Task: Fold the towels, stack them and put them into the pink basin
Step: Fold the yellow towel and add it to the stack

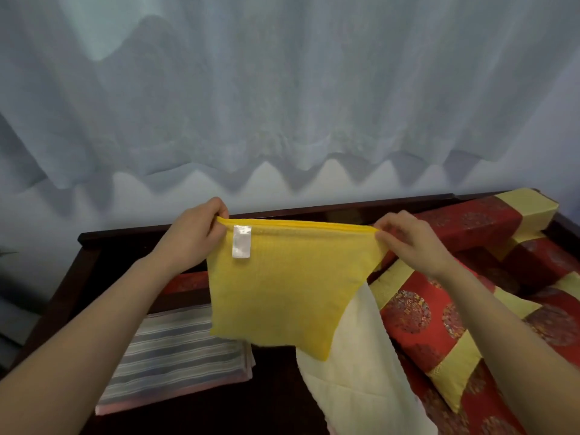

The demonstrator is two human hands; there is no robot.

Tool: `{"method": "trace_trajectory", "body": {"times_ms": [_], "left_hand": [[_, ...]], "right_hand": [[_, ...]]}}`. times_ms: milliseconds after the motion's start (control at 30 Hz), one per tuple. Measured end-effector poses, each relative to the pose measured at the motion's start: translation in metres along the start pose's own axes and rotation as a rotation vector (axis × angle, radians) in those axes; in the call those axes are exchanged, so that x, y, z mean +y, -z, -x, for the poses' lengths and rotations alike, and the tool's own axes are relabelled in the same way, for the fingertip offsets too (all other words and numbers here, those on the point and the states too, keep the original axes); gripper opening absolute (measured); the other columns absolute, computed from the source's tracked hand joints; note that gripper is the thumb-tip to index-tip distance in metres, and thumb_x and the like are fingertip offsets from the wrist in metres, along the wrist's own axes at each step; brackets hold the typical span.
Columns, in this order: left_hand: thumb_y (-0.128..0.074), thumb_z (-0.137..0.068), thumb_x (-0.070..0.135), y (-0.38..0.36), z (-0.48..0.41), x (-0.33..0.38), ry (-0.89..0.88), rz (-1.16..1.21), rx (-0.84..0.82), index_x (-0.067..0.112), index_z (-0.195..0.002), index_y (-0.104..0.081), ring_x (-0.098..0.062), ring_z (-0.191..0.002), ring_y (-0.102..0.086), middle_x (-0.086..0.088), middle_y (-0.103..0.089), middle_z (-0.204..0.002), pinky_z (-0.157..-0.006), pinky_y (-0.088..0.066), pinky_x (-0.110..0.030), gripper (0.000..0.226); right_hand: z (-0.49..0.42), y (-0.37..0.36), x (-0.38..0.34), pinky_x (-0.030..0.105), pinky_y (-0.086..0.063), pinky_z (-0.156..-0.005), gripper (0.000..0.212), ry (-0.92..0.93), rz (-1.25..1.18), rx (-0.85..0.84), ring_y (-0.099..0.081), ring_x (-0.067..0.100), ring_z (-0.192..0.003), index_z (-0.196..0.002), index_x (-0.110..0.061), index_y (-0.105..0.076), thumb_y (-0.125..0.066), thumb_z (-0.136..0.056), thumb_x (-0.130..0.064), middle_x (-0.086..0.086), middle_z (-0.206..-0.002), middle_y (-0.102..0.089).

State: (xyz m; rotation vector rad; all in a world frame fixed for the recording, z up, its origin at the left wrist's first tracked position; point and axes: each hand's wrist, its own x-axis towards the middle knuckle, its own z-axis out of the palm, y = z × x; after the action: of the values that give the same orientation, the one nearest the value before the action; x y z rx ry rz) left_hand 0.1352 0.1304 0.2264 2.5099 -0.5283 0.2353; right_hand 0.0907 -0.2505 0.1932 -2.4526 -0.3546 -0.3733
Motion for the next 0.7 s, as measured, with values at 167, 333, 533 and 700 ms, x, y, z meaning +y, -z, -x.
{"method": "trace_trajectory", "body": {"times_ms": [167, 333, 533, 700], "left_hand": [[-0.051, -0.083, 0.003, -0.014, 0.006, 0.005, -0.033, 0.121, -0.111, 0.021, -0.080, -0.051, -0.012, -0.055, -0.046, 0.001, -0.054, -0.065, -0.051, -0.036, -0.027, 0.018], [-0.050, -0.075, 0.017, -0.070, 0.052, -0.013, -0.010, 0.131, -0.475, 0.027, -0.075, -0.049, -0.008, -0.059, -0.047, 0.005, -0.056, -0.070, -0.058, -0.042, -0.030, 0.010], [-0.049, -0.080, 0.015, -0.155, 0.117, -0.035, 0.055, 0.137, -0.719, 0.037, -0.078, -0.045, -0.006, -0.070, -0.052, 0.006, -0.060, -0.080, -0.064, -0.040, -0.022, 0.022], [-0.051, -0.084, 0.014, -0.203, 0.125, -0.054, 0.156, 0.225, -0.718, 0.047, -0.085, -0.050, -0.004, -0.078, -0.059, 0.013, -0.063, -0.083, -0.066, -0.043, -0.020, 0.033]], "right_hand": [[0.015, 0.011, -0.013, 0.017, -0.035, -0.060, 0.011, -0.130, -0.378, 0.007, -0.045, 0.012, -0.068, -0.079, -0.009, -0.053, -0.044, -0.084, -0.012, 0.001, -0.073, -0.050], [0.075, -0.009, 0.015, 0.019, -0.032, -0.054, 0.014, -0.175, -0.437, -0.208, -0.038, 0.011, -0.058, -0.083, -0.016, -0.056, -0.050, -0.096, -0.017, 0.002, -0.063, -0.038], [0.169, -0.066, 0.068, 0.023, -0.035, -0.057, 0.007, -0.415, -0.396, -0.352, -0.045, 0.003, -0.057, -0.083, -0.027, -0.068, -0.063, -0.087, -0.029, -0.009, -0.058, -0.049], [0.205, -0.105, 0.102, 0.031, -0.045, -0.062, 0.033, -0.528, -0.325, -0.298, -0.058, 0.007, -0.066, -0.080, -0.023, -0.068, -0.062, -0.080, -0.055, -0.005, -0.069, -0.063]]}}
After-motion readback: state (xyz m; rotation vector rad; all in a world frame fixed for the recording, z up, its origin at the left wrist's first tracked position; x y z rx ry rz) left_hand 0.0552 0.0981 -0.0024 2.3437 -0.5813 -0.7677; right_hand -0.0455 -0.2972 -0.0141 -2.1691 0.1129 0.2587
